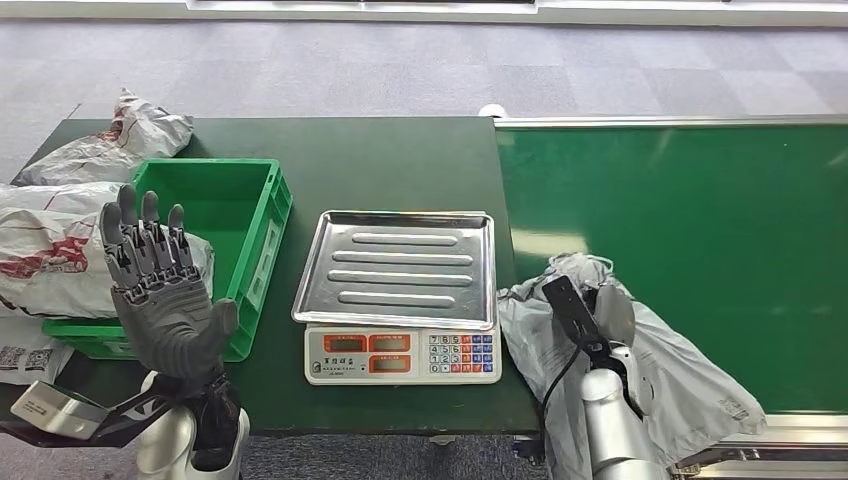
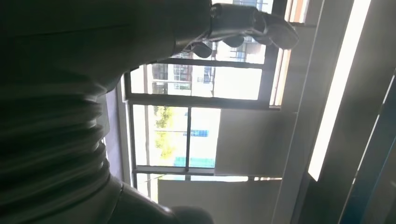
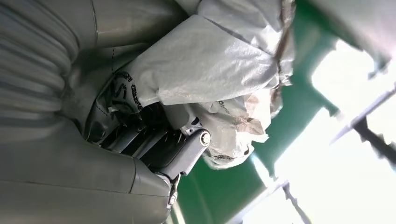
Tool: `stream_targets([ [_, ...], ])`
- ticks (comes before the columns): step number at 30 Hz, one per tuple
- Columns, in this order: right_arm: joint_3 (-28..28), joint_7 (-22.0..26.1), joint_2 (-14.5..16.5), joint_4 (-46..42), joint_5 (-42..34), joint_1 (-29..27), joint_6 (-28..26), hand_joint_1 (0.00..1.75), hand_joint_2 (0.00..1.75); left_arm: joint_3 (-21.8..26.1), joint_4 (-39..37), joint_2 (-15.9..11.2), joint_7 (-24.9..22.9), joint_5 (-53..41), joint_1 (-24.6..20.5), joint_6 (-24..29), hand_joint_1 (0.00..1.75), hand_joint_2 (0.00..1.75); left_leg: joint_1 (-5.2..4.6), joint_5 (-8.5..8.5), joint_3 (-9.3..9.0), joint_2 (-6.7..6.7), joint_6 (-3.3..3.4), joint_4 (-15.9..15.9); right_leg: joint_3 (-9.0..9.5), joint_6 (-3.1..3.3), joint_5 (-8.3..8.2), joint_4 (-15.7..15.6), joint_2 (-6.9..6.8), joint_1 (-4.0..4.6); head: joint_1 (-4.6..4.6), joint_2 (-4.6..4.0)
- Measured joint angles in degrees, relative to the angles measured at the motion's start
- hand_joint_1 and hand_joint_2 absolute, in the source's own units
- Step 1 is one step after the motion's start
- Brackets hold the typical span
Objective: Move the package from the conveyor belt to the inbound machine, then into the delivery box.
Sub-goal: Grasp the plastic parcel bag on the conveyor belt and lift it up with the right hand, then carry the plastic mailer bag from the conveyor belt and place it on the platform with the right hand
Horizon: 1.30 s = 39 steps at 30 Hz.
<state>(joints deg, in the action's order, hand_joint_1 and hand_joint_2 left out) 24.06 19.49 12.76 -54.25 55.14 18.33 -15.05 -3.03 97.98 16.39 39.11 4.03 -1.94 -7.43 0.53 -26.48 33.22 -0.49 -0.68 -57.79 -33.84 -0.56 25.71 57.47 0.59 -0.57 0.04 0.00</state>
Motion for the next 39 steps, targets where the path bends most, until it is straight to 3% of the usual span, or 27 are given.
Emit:
stream_targets([
  [3,-7.15,-5.45,1.00,-15.70,-0.30,-3.07,-4.72,1.75,1.75,0.05,-0.01,0.00,-0.18,-0.22,0.00,-0.06,0.00,1.75,0.00,-0.07,0.11,0.06,-0.09,0.02,-0.15,0.05,0.06,0.04,0.05,0.00,0.01,0.00],
  [6,-11.61,-6.68,1.49,-24.87,0.49,-4.74,-6.46,1.75,1.75,0.06,-0.02,0.00,-0.44,-0.31,-0.01,0.05,0.00,1.75,0.00,-0.17,0.09,0.18,-0.09,0.02,-0.18,0.04,0.09,0.02,0.19,0.00,-0.01,0.00],
  [14,-15.77,-7.40,1.78,-33.13,1.26,-7.39,-10.00,1.75,1.75,0.05,-0.30,0.00,-0.85,-0.26,-0.08,0.15,0.00,1.75,0.00,-0.18,0.11,0.12,-0.07,0.02,-0.18,0.01,0.12,0.00,0.11,-0.06,0.00,0.00],
  [22,-18.98,-4.51,2.06,-34.44,-1.09,-7.30,-11.97,1.75,1.75,-0.23,-1.33,0.00,-0.87,0.38,-0.53,0.41,0.00,1.75,0.00,-0.18,0.17,0.15,-0.08,0.02,-0.20,0.02,0.12,0.02,0.13,-0.04,0.00,0.00],
  [26,-26.27,-0.03,2.90,-29.12,-4.90,-1.21,-8.49,1.75,1.75,-1.15,-3.01,0.00,-0.29,1.37,-2.51,0.46,0.00,1.75,0.01,-0.11,0.21,0.31,-0.13,0.04,-0.30,0.07,0.05,0.07,0.28,-0.01,-0.01,0.00],
  [31,-35.46,-0.44,4.93,-18.66,-7.23,7.46,-10.35,1.75,1.75,-3.31,-5.05,-0.01,0.37,2.44,-4.86,1.45,0.00,1.75,0.02,0.04,0.20,0.16,-0.20,0.04,-0.32,0.12,0.00,0.08,0.18,0.02,-0.01,0.00],
  [39,-40.48,-1.04,5.20,-13.22,-8.08,11.27,-9.88,1.75,1.75,-4.33,-6.29,-0.21,0.55,3.08,-5.71,2.32,0.00,1.75,0.01,0.00,0.35,0.13,-0.19,0.04,-0.41,0.12,0.01,0.08,0.15,-0.02,0.00,0.00],
])
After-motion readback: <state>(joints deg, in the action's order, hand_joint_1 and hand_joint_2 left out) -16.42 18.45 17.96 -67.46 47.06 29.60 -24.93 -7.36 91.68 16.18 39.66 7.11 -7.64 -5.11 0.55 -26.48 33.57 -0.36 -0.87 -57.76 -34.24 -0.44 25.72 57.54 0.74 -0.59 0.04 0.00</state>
